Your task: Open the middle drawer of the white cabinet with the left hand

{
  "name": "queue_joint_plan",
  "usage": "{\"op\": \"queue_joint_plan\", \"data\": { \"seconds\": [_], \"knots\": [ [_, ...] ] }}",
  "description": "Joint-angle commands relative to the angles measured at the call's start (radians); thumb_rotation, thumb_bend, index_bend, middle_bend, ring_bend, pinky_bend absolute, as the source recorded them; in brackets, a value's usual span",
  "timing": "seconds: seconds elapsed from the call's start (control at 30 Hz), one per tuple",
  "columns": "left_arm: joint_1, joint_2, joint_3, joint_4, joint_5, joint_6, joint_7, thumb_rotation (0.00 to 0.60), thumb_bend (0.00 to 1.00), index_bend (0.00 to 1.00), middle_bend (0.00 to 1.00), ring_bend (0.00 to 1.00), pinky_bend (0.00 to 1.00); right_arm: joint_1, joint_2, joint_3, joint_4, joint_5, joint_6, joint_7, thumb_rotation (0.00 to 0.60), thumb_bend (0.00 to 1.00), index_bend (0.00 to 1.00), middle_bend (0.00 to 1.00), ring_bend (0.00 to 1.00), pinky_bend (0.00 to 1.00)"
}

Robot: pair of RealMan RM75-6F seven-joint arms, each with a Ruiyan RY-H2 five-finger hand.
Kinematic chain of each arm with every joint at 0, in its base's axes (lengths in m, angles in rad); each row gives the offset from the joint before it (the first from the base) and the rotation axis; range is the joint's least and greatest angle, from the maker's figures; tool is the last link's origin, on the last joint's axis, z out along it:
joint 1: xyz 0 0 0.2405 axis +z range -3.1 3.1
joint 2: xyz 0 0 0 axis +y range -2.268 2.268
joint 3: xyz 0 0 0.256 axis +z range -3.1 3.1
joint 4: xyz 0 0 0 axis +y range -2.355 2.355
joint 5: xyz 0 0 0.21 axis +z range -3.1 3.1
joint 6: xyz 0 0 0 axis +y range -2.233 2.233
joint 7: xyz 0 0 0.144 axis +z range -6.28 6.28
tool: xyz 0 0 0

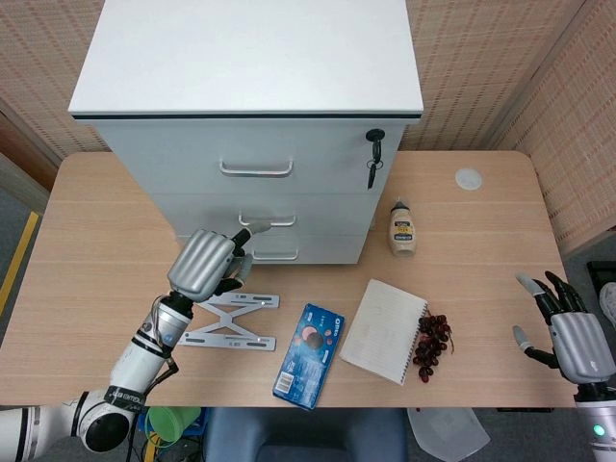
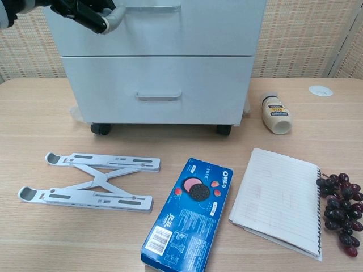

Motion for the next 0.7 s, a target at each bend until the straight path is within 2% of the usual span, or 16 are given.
{"op": "queue_joint_plan", "data": {
  "seconds": [0.03,0.3,0.7],
  "knots": [
    [-0.026,-0.010,-0.008,0.019,-0.044,-0.005,0.014,0.600,0.61,0.20,0.89,0.94,1.00,-0.001,-0.001,0.000,0.004,0.001,0.001,0.004,0.600,0.34,0.10,0.18,0.08,0.10],
    [-0.062,-0.011,-0.006,0.050,-0.113,-0.004,0.013,0.600,0.61,0.21,0.89,0.94,1.00,-0.002,-0.002,0.001,0.011,0.004,0.001,0.009,0.600,0.34,0.10,0.18,0.08,0.10],
    [-0.080,-0.004,0.024,0.045,-0.105,0.013,-0.009,0.600,0.61,0.28,0.89,0.94,1.00,-0.005,0.002,0.001,0.007,0.009,-0.001,0.002,0.600,0.34,0.10,0.18,0.08,0.10]
  ]
}}
